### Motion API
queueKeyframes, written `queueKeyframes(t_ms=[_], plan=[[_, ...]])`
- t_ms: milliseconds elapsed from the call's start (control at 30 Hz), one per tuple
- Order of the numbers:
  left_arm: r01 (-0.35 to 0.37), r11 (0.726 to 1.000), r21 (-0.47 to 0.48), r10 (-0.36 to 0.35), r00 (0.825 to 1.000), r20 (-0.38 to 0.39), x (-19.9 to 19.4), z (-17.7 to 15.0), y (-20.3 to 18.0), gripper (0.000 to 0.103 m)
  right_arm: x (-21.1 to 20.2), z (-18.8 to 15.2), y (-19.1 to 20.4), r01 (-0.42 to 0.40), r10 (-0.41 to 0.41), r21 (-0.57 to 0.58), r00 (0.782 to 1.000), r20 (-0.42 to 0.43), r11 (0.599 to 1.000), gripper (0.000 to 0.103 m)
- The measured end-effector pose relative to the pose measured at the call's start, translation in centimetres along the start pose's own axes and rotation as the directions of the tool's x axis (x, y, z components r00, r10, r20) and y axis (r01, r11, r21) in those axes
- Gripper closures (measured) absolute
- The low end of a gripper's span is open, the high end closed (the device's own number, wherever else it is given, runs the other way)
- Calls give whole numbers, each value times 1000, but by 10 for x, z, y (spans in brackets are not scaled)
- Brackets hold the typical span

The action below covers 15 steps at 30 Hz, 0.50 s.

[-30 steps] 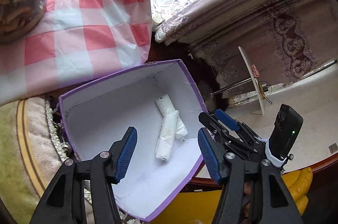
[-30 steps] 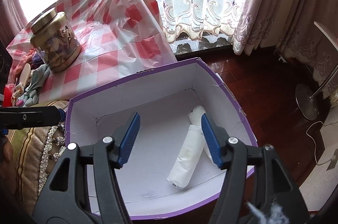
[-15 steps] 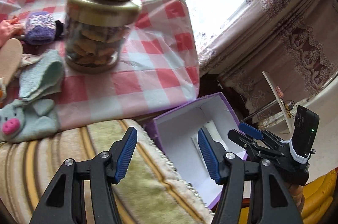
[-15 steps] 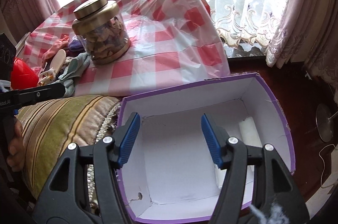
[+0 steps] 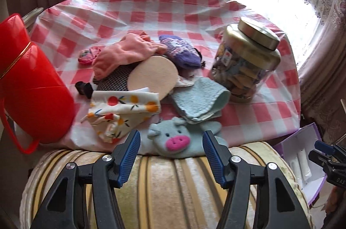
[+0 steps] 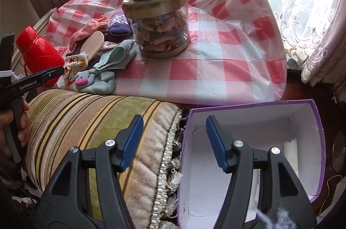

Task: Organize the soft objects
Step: 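Move both grippers back over the table items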

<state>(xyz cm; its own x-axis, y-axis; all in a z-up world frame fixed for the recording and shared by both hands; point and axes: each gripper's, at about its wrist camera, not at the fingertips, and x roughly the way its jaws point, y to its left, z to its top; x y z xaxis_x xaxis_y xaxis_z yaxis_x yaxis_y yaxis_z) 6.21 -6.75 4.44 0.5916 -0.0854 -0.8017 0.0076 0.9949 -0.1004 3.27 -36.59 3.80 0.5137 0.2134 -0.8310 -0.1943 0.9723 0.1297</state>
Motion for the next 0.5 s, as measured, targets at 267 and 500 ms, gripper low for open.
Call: queueKeyframes(t_ms=[267, 500], plan=[[-121, 992, 24, 121, 993, -3, 4, -2, 21, 42, 19, 21, 38, -39, 37, -67, 999, -30, 997, 39], [-151, 989, 1, 151, 988, -26, 12, -1, 40, 42, 35, 31, 64, -66, 59, -118, 996, -61, 991, 39]])
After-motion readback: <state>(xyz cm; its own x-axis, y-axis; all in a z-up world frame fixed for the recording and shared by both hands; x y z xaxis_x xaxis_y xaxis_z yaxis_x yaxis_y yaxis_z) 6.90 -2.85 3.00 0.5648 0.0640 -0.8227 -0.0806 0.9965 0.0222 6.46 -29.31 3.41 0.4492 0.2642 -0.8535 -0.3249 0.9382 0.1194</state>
